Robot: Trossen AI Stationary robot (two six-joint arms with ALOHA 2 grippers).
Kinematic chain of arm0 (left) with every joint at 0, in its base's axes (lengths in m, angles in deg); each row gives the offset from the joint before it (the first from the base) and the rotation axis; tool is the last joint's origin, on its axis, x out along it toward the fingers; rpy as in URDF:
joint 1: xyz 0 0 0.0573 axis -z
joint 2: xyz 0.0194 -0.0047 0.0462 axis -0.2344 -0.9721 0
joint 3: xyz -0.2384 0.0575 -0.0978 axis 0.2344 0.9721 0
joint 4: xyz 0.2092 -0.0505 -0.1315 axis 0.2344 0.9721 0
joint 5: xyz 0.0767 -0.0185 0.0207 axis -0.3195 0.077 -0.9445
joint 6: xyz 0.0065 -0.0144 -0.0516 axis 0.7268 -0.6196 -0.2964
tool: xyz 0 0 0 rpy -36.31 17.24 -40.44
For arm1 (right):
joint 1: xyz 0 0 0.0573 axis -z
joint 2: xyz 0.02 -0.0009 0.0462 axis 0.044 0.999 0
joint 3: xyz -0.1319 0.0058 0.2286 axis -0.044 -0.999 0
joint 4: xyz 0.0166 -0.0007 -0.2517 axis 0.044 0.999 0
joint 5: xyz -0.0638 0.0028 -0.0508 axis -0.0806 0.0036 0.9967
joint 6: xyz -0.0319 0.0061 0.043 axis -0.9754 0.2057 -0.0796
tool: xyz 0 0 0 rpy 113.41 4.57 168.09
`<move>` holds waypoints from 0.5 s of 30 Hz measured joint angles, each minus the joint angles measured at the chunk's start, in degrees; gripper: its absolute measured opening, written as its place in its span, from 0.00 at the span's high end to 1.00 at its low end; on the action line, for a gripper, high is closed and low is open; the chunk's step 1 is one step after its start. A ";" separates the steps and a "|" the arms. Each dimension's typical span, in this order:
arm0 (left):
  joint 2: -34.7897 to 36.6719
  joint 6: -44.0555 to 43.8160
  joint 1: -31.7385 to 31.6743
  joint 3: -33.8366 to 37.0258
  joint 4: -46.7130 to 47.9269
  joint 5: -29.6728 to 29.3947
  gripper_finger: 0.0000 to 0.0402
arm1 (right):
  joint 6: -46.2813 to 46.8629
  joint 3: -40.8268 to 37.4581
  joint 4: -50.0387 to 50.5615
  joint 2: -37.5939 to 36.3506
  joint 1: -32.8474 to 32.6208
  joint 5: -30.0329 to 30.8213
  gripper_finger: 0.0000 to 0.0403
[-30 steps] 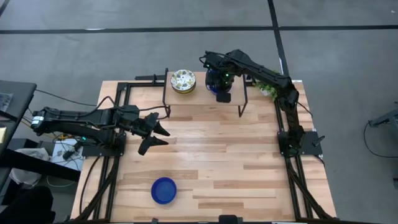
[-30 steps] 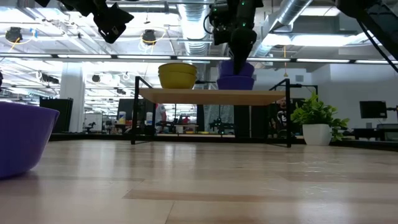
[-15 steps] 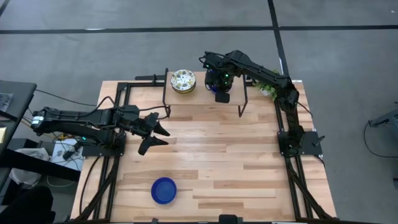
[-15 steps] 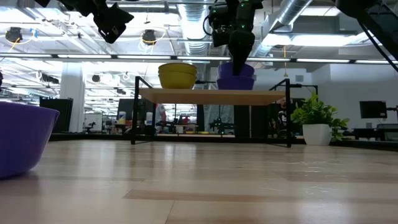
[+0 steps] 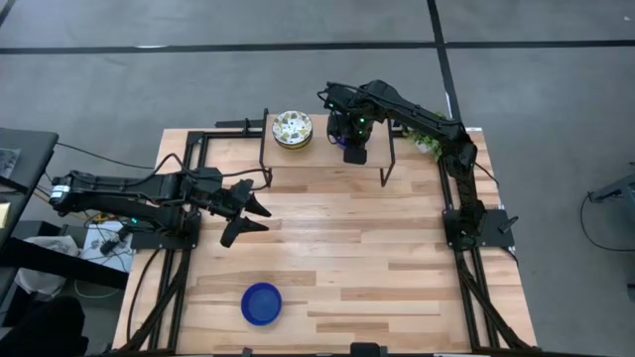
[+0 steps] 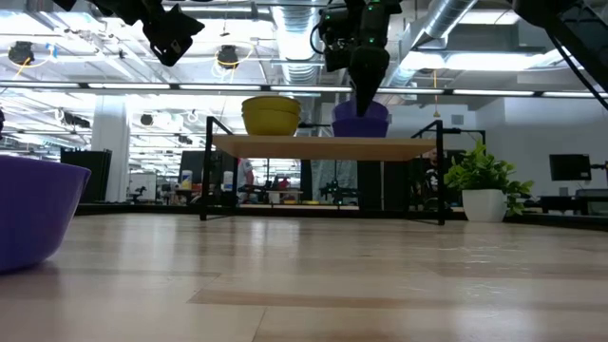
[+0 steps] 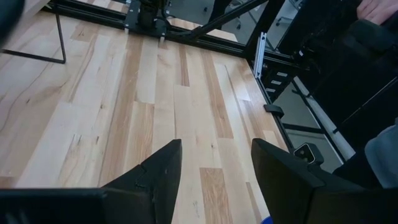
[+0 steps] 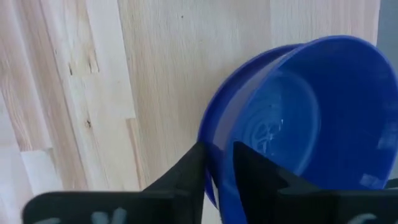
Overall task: Pick & Place Mini bowls
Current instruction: Stack the top blue bowl on top of the blue bowl on the shelf, then stack the blue bowl on top of the blue bowls on the shelf
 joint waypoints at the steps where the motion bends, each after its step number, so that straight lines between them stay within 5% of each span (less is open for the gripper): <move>1: 0.00 0.00 -0.01 0.00 0.00 0.00 0.52 | 0.00 0.00 0.16 0.00 0.00 0.00 0.81; 15: 0.00 0.03 0.00 0.00 0.00 0.00 0.52 | 0.04 7.88 4.56 -0.02 -1.67 0.01 0.75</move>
